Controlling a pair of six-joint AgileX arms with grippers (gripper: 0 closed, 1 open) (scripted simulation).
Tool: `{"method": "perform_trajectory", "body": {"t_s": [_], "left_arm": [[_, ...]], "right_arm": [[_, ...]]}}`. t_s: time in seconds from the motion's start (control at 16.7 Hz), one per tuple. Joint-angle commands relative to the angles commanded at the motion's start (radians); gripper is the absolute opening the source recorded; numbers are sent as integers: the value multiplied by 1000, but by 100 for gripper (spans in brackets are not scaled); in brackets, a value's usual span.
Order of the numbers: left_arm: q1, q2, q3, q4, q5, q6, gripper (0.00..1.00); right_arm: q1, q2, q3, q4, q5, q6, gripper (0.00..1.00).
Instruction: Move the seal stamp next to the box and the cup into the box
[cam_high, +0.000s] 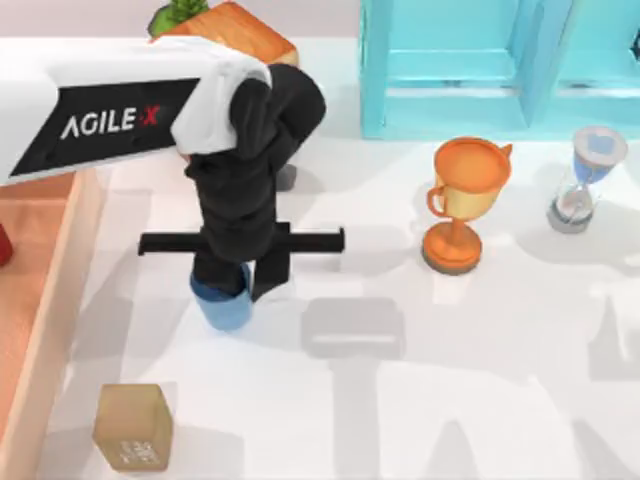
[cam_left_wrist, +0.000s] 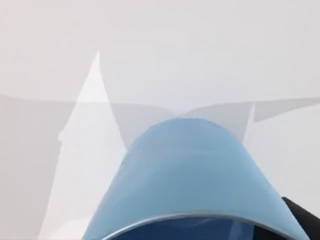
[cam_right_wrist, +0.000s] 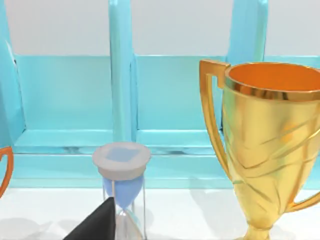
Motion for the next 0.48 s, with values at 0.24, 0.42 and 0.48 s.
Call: {"method": "perform_trajectory", "body": {"t_s": [0.24, 0.42, 0.48], "left_arm": [[128, -135, 25, -178, -1, 125, 0], [202, -211, 41, -259, -1, 199, 0], [207, -216, 42, -264, -1, 204, 0]], "right_arm": [[0, 0, 0, 0, 0, 0, 100], [0, 0, 0, 0, 0, 0, 100], [0, 0, 0, 0, 0, 0, 100]]}}
